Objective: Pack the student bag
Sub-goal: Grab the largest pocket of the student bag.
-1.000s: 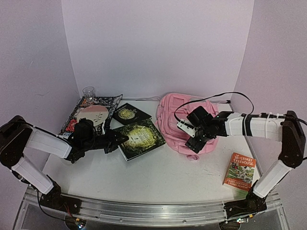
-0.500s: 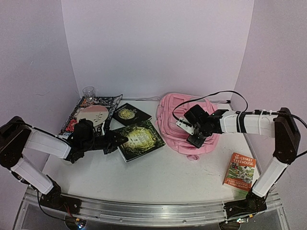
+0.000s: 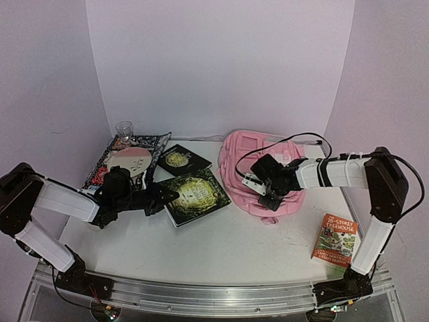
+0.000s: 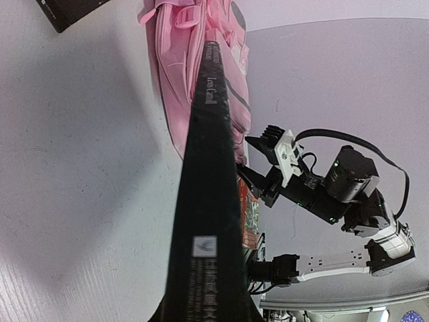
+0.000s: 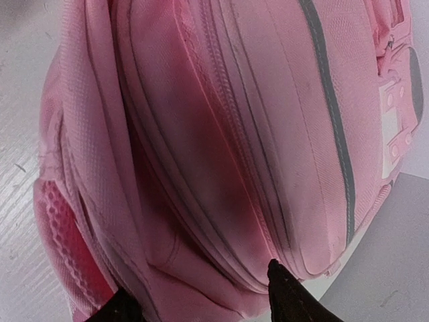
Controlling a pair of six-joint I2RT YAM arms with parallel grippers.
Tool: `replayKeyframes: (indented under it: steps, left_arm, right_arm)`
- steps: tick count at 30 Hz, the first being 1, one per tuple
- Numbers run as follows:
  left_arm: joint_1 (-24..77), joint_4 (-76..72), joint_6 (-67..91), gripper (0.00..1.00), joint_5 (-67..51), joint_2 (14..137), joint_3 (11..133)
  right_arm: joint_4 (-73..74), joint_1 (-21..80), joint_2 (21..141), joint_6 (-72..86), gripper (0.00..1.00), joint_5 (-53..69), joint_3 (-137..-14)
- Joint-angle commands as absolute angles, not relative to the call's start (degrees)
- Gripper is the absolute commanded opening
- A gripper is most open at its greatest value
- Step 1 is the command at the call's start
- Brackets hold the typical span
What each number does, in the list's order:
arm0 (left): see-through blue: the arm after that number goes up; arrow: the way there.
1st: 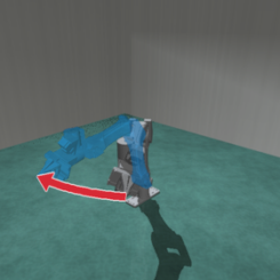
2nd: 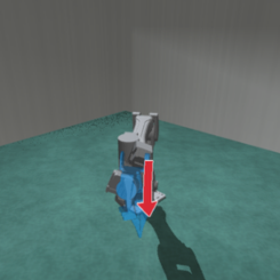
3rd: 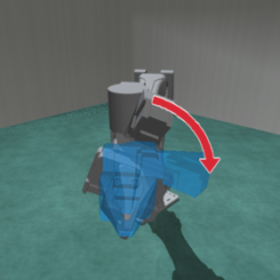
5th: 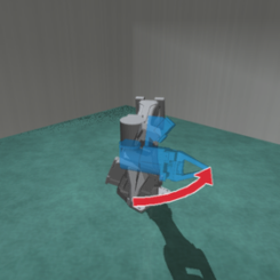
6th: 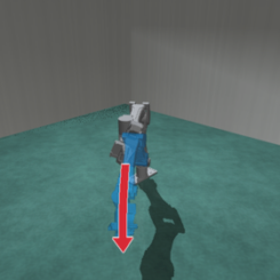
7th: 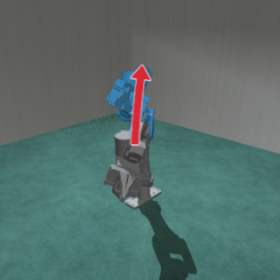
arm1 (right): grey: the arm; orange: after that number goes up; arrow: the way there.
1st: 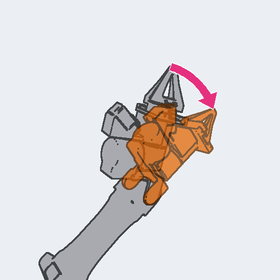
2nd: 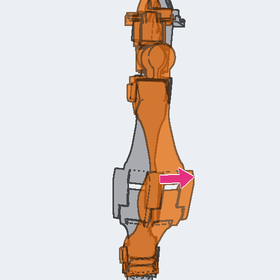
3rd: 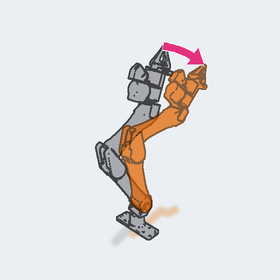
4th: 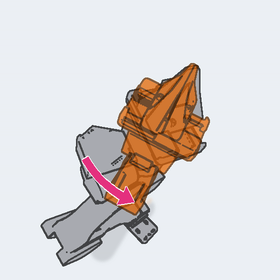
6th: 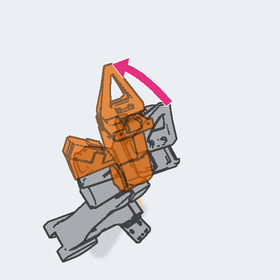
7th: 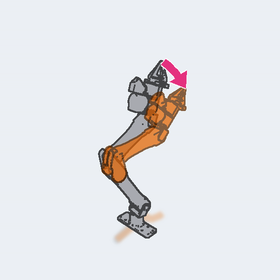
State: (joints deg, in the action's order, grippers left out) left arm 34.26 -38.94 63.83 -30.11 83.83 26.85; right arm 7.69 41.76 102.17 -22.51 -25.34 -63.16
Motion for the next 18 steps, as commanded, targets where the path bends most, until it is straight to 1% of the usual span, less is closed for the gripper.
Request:
replayKeyframes:
  steps: [1, 3, 6, 14, 18]
  left_arm:
    - [33.93, -44.23, 63.21, 0.0, -32.39, 80.98, 27.51]
    - [33.96, -44.24, 63.76, 0.0, -32.56, 80.64, 27.43]
    - [34.39, -44.27, 64.77, 0.0, -32.75, 80.26, 27.64]
    - [37.98, -44.24, 68.82, 0.0, -32.58, 81.15, 31.47]
    - [39.97, -44.36, 70.84, 0.0, -31.93, 82.24, 33.32]
  right_arm:
    - [7.58, 41.58, 103.21, -22.63, 0.4, -27.88, -64.43]
    - [7.72, 41.57, 101.17, -21.28, 0.26, -26.94, -65.38]
    - [9.14, 41.64, 97.67, -18.49, 0.01, -26.27, -67.66]
    - [14.06, 42.26, 91.49, -7.87, 0.0, -26.59, -74.16]
    - [16.27, 43.56, 90.65, -3.62, 0.0, -27.31, -76.66]
